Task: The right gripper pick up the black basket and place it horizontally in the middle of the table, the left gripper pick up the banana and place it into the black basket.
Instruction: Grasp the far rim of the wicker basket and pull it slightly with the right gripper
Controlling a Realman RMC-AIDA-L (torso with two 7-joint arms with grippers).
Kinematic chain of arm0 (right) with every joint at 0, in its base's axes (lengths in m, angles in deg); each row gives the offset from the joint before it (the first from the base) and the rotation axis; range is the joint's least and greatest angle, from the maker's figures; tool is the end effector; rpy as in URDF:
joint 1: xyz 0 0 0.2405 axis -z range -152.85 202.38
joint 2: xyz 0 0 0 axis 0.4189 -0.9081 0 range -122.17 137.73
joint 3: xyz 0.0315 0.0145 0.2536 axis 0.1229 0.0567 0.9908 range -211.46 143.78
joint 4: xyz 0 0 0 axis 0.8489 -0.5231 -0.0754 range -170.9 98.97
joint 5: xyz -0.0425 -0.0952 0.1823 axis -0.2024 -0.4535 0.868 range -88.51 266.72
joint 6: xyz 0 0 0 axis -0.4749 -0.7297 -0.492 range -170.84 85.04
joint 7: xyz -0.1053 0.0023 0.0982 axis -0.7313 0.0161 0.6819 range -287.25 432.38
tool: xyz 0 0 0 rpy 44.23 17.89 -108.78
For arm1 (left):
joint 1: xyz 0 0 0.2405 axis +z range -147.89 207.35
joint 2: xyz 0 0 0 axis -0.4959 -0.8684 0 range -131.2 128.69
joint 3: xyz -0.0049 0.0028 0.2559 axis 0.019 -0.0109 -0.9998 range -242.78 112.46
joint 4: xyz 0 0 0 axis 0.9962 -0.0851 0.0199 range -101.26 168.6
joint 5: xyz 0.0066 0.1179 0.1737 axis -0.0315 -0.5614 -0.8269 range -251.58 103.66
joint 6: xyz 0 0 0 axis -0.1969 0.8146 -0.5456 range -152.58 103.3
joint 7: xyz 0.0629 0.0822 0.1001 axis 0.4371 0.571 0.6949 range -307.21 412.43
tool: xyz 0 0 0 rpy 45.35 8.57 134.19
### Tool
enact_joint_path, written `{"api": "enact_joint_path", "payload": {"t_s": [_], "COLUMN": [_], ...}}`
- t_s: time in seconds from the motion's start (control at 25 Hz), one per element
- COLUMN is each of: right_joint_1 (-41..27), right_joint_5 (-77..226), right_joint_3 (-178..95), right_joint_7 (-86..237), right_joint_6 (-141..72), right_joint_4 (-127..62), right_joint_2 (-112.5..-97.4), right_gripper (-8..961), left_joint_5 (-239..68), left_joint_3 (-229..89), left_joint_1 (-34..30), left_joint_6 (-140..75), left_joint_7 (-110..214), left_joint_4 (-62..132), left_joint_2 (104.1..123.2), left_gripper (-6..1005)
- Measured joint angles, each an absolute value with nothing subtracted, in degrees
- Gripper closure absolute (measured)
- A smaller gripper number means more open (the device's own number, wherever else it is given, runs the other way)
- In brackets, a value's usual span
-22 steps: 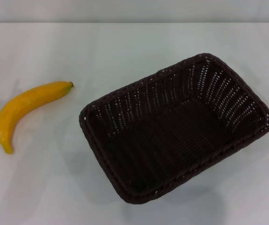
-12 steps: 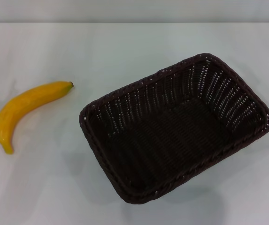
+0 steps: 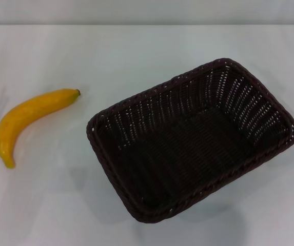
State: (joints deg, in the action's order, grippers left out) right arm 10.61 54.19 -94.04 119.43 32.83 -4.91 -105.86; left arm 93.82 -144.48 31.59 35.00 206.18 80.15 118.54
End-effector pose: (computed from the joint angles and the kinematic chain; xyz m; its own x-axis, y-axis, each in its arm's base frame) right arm 0.3209 0.3229 0.1159 0.5311 0.2710 -0.8028 -0.7202 -0.3548 -0.5962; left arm -0.3377 0.2778 0.0843 0.6590 -0.2290 0.7164 0.7253 -0.0587 -0.6859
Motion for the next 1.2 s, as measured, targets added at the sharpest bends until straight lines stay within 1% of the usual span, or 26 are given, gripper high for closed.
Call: {"api": "enact_joint_path", "payload": {"t_s": [0.2, 0.32, 0.56, 0.68, 0.88, 0.96, 1.04, 1.12, 1.2], "right_joint_1": [10.6, 10.6, 12.0, 12.0, 9.5, 7.3, 5.2, 2.7, 0.3], "right_joint_5": [53.3, 50.9, 40.5, 30.1, 9.7, 1.5, -5.5, -12.3, -17.7], "right_joint_3": [-94.1, -94.1, -94.0, -94.0, -93.8, -93.6, -92.8, -91.3, -89.2], "right_joint_7": [120.0, 122.5, 132.3, 141.4, 164.0, 172.4, 178.5, 183.0, 185.8], "right_joint_6": [32.6, 31.3, 19.6, 13.5, 10.8, 12.1, 14.7, 18.9, 23.6], "right_joint_4": [-4.3, -2.1, 10.2, 17.4, 25.8, 27.6, 28.5, 28.9, 29.5], "right_joint_2": [-105.53, -104.98, -104.61, -104.09, -101.21, -99.75, -98.7, -98.05, -97.77], "right_gripper": [217, 217, 218, 218, 219, 219, 219, 219, 219], "left_joint_5": [93.8, 93.8, 93.8, 93.8, 93.8, 93.8, 93.8, 93.8, 93.8], "left_joint_3": [-144.5, -144.6, -144.8, -144.9, -144.9, -144.9, -144.9, -144.9, -145.0], "left_joint_1": [31.5, 31.4, 31.3, 31.3, 31.3, 31.3, 31.3, 31.3, 31.2], "left_joint_6": [35.0, 35.0, 35.0, 35.0, 34.9, 34.9, 34.9, 34.9, 34.9], "left_joint_7": [206.2, 206.1, 206.1, 206.1, 205.9, 205.8, 205.7, 205.7, 205.6], "left_joint_4": [80.2, 80.2, 80.2, 80.2, 80.2, 80.2, 80.2, 80.1, 80.1], "left_joint_2": [118.54, 118.53, 118.53, 118.53, 118.53, 118.53, 118.54, 118.54, 118.57], "left_gripper": [119, 119, 119, 119, 119, 119, 119, 119, 119]}}
